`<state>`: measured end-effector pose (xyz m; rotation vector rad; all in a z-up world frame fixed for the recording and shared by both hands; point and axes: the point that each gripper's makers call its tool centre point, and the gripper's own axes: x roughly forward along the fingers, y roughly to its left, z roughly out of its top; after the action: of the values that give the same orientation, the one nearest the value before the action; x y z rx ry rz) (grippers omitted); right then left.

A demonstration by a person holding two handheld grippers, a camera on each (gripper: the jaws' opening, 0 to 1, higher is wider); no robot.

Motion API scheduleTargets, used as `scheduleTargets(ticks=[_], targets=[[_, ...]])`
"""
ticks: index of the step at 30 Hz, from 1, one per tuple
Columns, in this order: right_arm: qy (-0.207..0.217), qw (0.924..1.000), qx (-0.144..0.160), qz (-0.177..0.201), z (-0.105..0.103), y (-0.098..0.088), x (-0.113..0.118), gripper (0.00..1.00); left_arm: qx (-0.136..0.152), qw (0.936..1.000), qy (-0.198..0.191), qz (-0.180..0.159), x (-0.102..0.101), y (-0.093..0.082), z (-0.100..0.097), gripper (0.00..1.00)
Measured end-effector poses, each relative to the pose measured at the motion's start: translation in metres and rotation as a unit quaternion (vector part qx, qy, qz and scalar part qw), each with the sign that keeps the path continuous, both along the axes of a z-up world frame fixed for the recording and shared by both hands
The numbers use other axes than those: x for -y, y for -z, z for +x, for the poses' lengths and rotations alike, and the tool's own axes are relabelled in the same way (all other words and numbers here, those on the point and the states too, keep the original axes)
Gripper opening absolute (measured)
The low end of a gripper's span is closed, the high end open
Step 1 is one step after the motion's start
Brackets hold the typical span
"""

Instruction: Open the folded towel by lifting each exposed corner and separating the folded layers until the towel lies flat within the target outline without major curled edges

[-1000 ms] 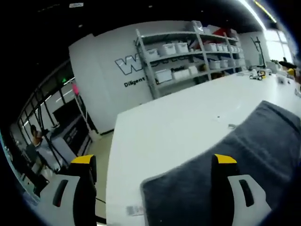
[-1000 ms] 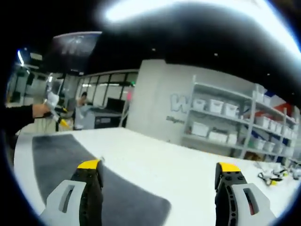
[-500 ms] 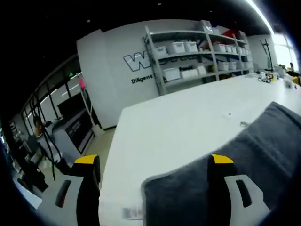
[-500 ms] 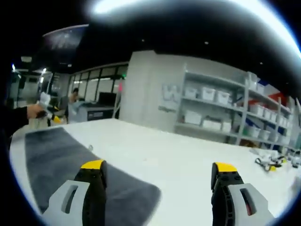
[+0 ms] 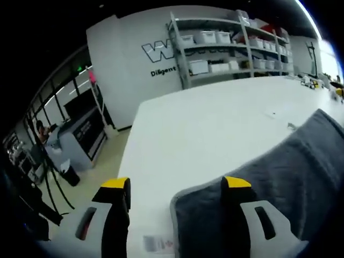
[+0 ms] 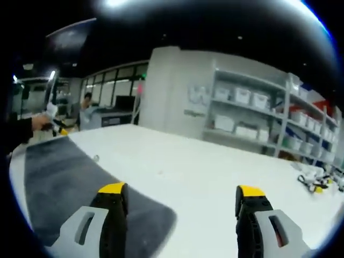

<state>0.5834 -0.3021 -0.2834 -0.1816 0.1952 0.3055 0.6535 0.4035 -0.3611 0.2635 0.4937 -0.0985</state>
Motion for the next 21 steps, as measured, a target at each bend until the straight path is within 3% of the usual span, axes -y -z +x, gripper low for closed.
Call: scheduleTargets(ticks=[6,13,16,21], targets=[[0.014,0.9994,-0.021,0.023,0.022,0.020,0.006,0.70,-0.026,0.9996,0.009,0.006,-0.001,0.015,0.007,0.55],[0.019,0.9984,-0.050,0.016,0.037,0.049,0.007,0.63,-0.033,0.9993,0.009,0.016,-0.003,0.022,0.011,0.47],[0.016,0.9975,-0.068,0.012,0.044,0.065,0.004,0.57,-0.040,0.9991,0.012,0.012,-0.003,0.027,0.010,0.44],[0.008,0.9950,-0.099,-0.005,0.050,0.090,-0.005,0.57,-0.056,0.9984,0.006,-0.004,-0.007,0.040,0.009,0.37]])
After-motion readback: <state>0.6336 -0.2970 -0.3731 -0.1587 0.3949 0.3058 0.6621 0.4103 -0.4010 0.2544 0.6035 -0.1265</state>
